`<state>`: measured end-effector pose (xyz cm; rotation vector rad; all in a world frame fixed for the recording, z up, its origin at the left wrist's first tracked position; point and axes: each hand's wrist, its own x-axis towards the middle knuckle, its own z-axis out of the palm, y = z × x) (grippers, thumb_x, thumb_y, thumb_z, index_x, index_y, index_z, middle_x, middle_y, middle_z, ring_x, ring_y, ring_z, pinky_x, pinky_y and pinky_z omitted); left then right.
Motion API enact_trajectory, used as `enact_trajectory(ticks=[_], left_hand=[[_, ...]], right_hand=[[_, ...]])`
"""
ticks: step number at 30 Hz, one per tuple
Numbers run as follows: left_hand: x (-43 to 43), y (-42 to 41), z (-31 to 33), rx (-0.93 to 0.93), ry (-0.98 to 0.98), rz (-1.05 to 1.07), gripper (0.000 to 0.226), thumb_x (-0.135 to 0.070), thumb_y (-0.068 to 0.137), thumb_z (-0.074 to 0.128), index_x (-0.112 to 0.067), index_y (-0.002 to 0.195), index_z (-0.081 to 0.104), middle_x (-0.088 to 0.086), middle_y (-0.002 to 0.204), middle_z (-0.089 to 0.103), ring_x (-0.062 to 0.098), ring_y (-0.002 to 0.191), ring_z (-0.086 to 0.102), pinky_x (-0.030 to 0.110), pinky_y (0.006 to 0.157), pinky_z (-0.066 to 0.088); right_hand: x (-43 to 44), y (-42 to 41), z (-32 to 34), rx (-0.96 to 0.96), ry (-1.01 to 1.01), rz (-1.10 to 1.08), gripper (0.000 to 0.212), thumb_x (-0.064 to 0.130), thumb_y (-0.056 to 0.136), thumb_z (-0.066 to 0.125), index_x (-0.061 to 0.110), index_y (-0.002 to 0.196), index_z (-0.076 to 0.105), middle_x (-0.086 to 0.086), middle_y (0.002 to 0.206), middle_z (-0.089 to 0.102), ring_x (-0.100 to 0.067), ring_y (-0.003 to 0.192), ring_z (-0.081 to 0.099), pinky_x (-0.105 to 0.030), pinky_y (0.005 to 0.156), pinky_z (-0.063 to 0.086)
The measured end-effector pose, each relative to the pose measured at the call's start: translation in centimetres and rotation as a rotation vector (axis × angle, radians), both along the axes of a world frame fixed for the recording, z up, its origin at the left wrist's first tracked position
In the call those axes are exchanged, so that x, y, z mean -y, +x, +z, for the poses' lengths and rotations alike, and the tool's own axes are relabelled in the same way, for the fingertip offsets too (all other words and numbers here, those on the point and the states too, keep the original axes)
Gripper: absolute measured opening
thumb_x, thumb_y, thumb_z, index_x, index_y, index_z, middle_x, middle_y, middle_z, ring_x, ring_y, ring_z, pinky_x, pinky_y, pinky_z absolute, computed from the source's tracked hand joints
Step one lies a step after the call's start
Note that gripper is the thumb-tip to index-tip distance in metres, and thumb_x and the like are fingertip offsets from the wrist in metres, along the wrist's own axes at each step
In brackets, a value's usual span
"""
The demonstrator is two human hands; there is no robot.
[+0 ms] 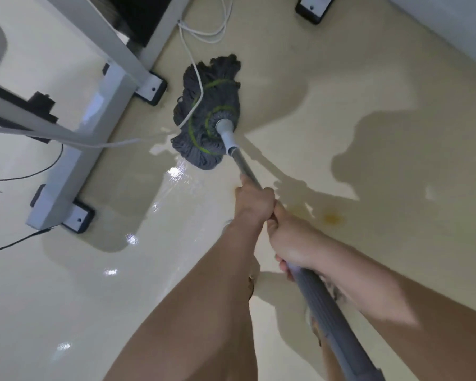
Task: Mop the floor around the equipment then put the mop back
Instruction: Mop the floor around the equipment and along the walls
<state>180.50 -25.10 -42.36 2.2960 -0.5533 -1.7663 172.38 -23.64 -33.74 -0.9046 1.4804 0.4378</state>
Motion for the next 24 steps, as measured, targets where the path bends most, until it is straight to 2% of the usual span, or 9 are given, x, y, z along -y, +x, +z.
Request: enact_trajectory(ticks=[2,4,6,9,12,15,18,21,24], left_hand=[[-3.3,1.0,0.4,0.030,0.042,0.096,0.073,-0.024,0.072,0.046,-0.006,0.141,0.032,0.026,0.126,0.053,0.042,0.112,0.057,0.051,0.094,0.051],[-6.9,1.6,0.4,0.074,0.095,0.190,0.060,-0.021,0.078,0.047,-0.001,0.134,0.036,0.028,0.121,0.056,0.043,0.108,0.059,0.049,0.091,0.053],[-10.2,1.8,0.0,0.124,0.151,0.300,0.046,-0.017,0.084,0.048,-0.001,0.126,0.040,0.027,0.116,0.059,0.042,0.104,0.062,0.047,0.081,0.055],[-15.1,1.6,-1.4,0.213,0.233,0.417,0.045,-0.014,0.085,0.049,0.002,0.127,0.041,0.027,0.110,0.062,0.040,0.093,0.064,0.031,0.055,0.045],[-19.4,-0.8,-2.4,0.266,0.317,0.476,0.052,-0.013,0.085,0.049,0.013,0.130,0.044,0.019,0.083,0.063,0.031,0.062,0.058,0.025,0.045,0.035],[-20.1,-4.9,-2.7,0.247,0.325,0.532,0.047,-0.017,0.088,0.049,0.007,0.128,0.040,0.023,0.099,0.065,0.037,0.084,0.065,0.038,0.065,0.054],[-17.1,-9.0,-2.9,0.280,0.313,0.482,0.060,-0.029,0.090,0.051,0.001,0.137,0.028,0.020,0.122,0.062,0.038,0.111,0.062,0.040,0.092,0.051],[-12.9,-13.5,-2.0,0.198,0.241,0.446,0.085,-0.029,0.086,0.047,-0.004,0.154,0.003,0.020,0.137,0.052,0.037,0.118,0.057,0.043,0.097,0.050],[-8.9,-17.4,-0.7,0.152,0.187,0.313,0.082,-0.024,0.093,0.045,0.001,0.154,-0.004,0.024,0.140,0.047,0.037,0.120,0.055,0.043,0.100,0.049]], right_hand=[[-2.1,0.9,0.3,-0.001,0.001,0.142,0.040,0.022,0.100,0.032,0.030,0.140,0.028,-0.011,0.071,0.053,-0.023,0.047,0.050,-0.039,0.050,0.052],[-4.1,1.2,0.3,0.036,0.072,0.224,0.048,0.019,0.099,0.034,0.032,0.145,0.025,-0.011,0.067,0.054,-0.018,0.037,0.045,-0.025,0.035,0.041],[-5.6,1.1,-0.2,0.078,0.138,0.333,0.051,0.019,0.099,0.033,0.034,0.147,0.026,-0.008,0.068,0.054,-0.016,0.039,0.047,-0.019,0.035,0.037],[-7.9,0.6,-2.0,0.094,0.283,0.321,0.044,0.022,0.094,0.034,0.040,0.134,0.040,-0.007,0.069,0.050,-0.016,0.046,0.043,-0.020,0.043,0.034],[-10.9,-1.4,-3.0,0.103,0.334,0.384,0.030,0.018,0.096,0.032,0.028,0.119,0.048,-0.007,0.063,0.043,-0.016,0.046,0.037,-0.019,0.043,0.030],[-11.0,-5.6,-3.8,0.147,0.303,0.443,0.039,0.008,0.093,0.035,0.025,0.121,0.055,-0.006,0.061,0.043,-0.017,0.046,0.036,-0.015,0.036,0.031],[-7.8,-9.9,-3.4,0.167,0.201,0.538,0.032,0.017,0.099,0.035,0.017,0.124,0.055,-0.009,0.056,0.045,-0.021,0.044,0.041,-0.024,0.043,0.038],[-4.5,-14.8,-2.7,0.154,0.155,0.445,0.029,0.028,0.104,0.033,0.024,0.120,0.056,-0.008,0.058,0.040,-0.015,0.034,0.040,-0.021,0.041,0.033],[-2.4,-19.3,-1.7,0.128,0.059,0.383,0.028,0.027,0.104,0.035,0.030,0.123,0.056,-0.009,0.051,0.043,-0.013,0.026,0.037,-0.019,0.032,0.031]])
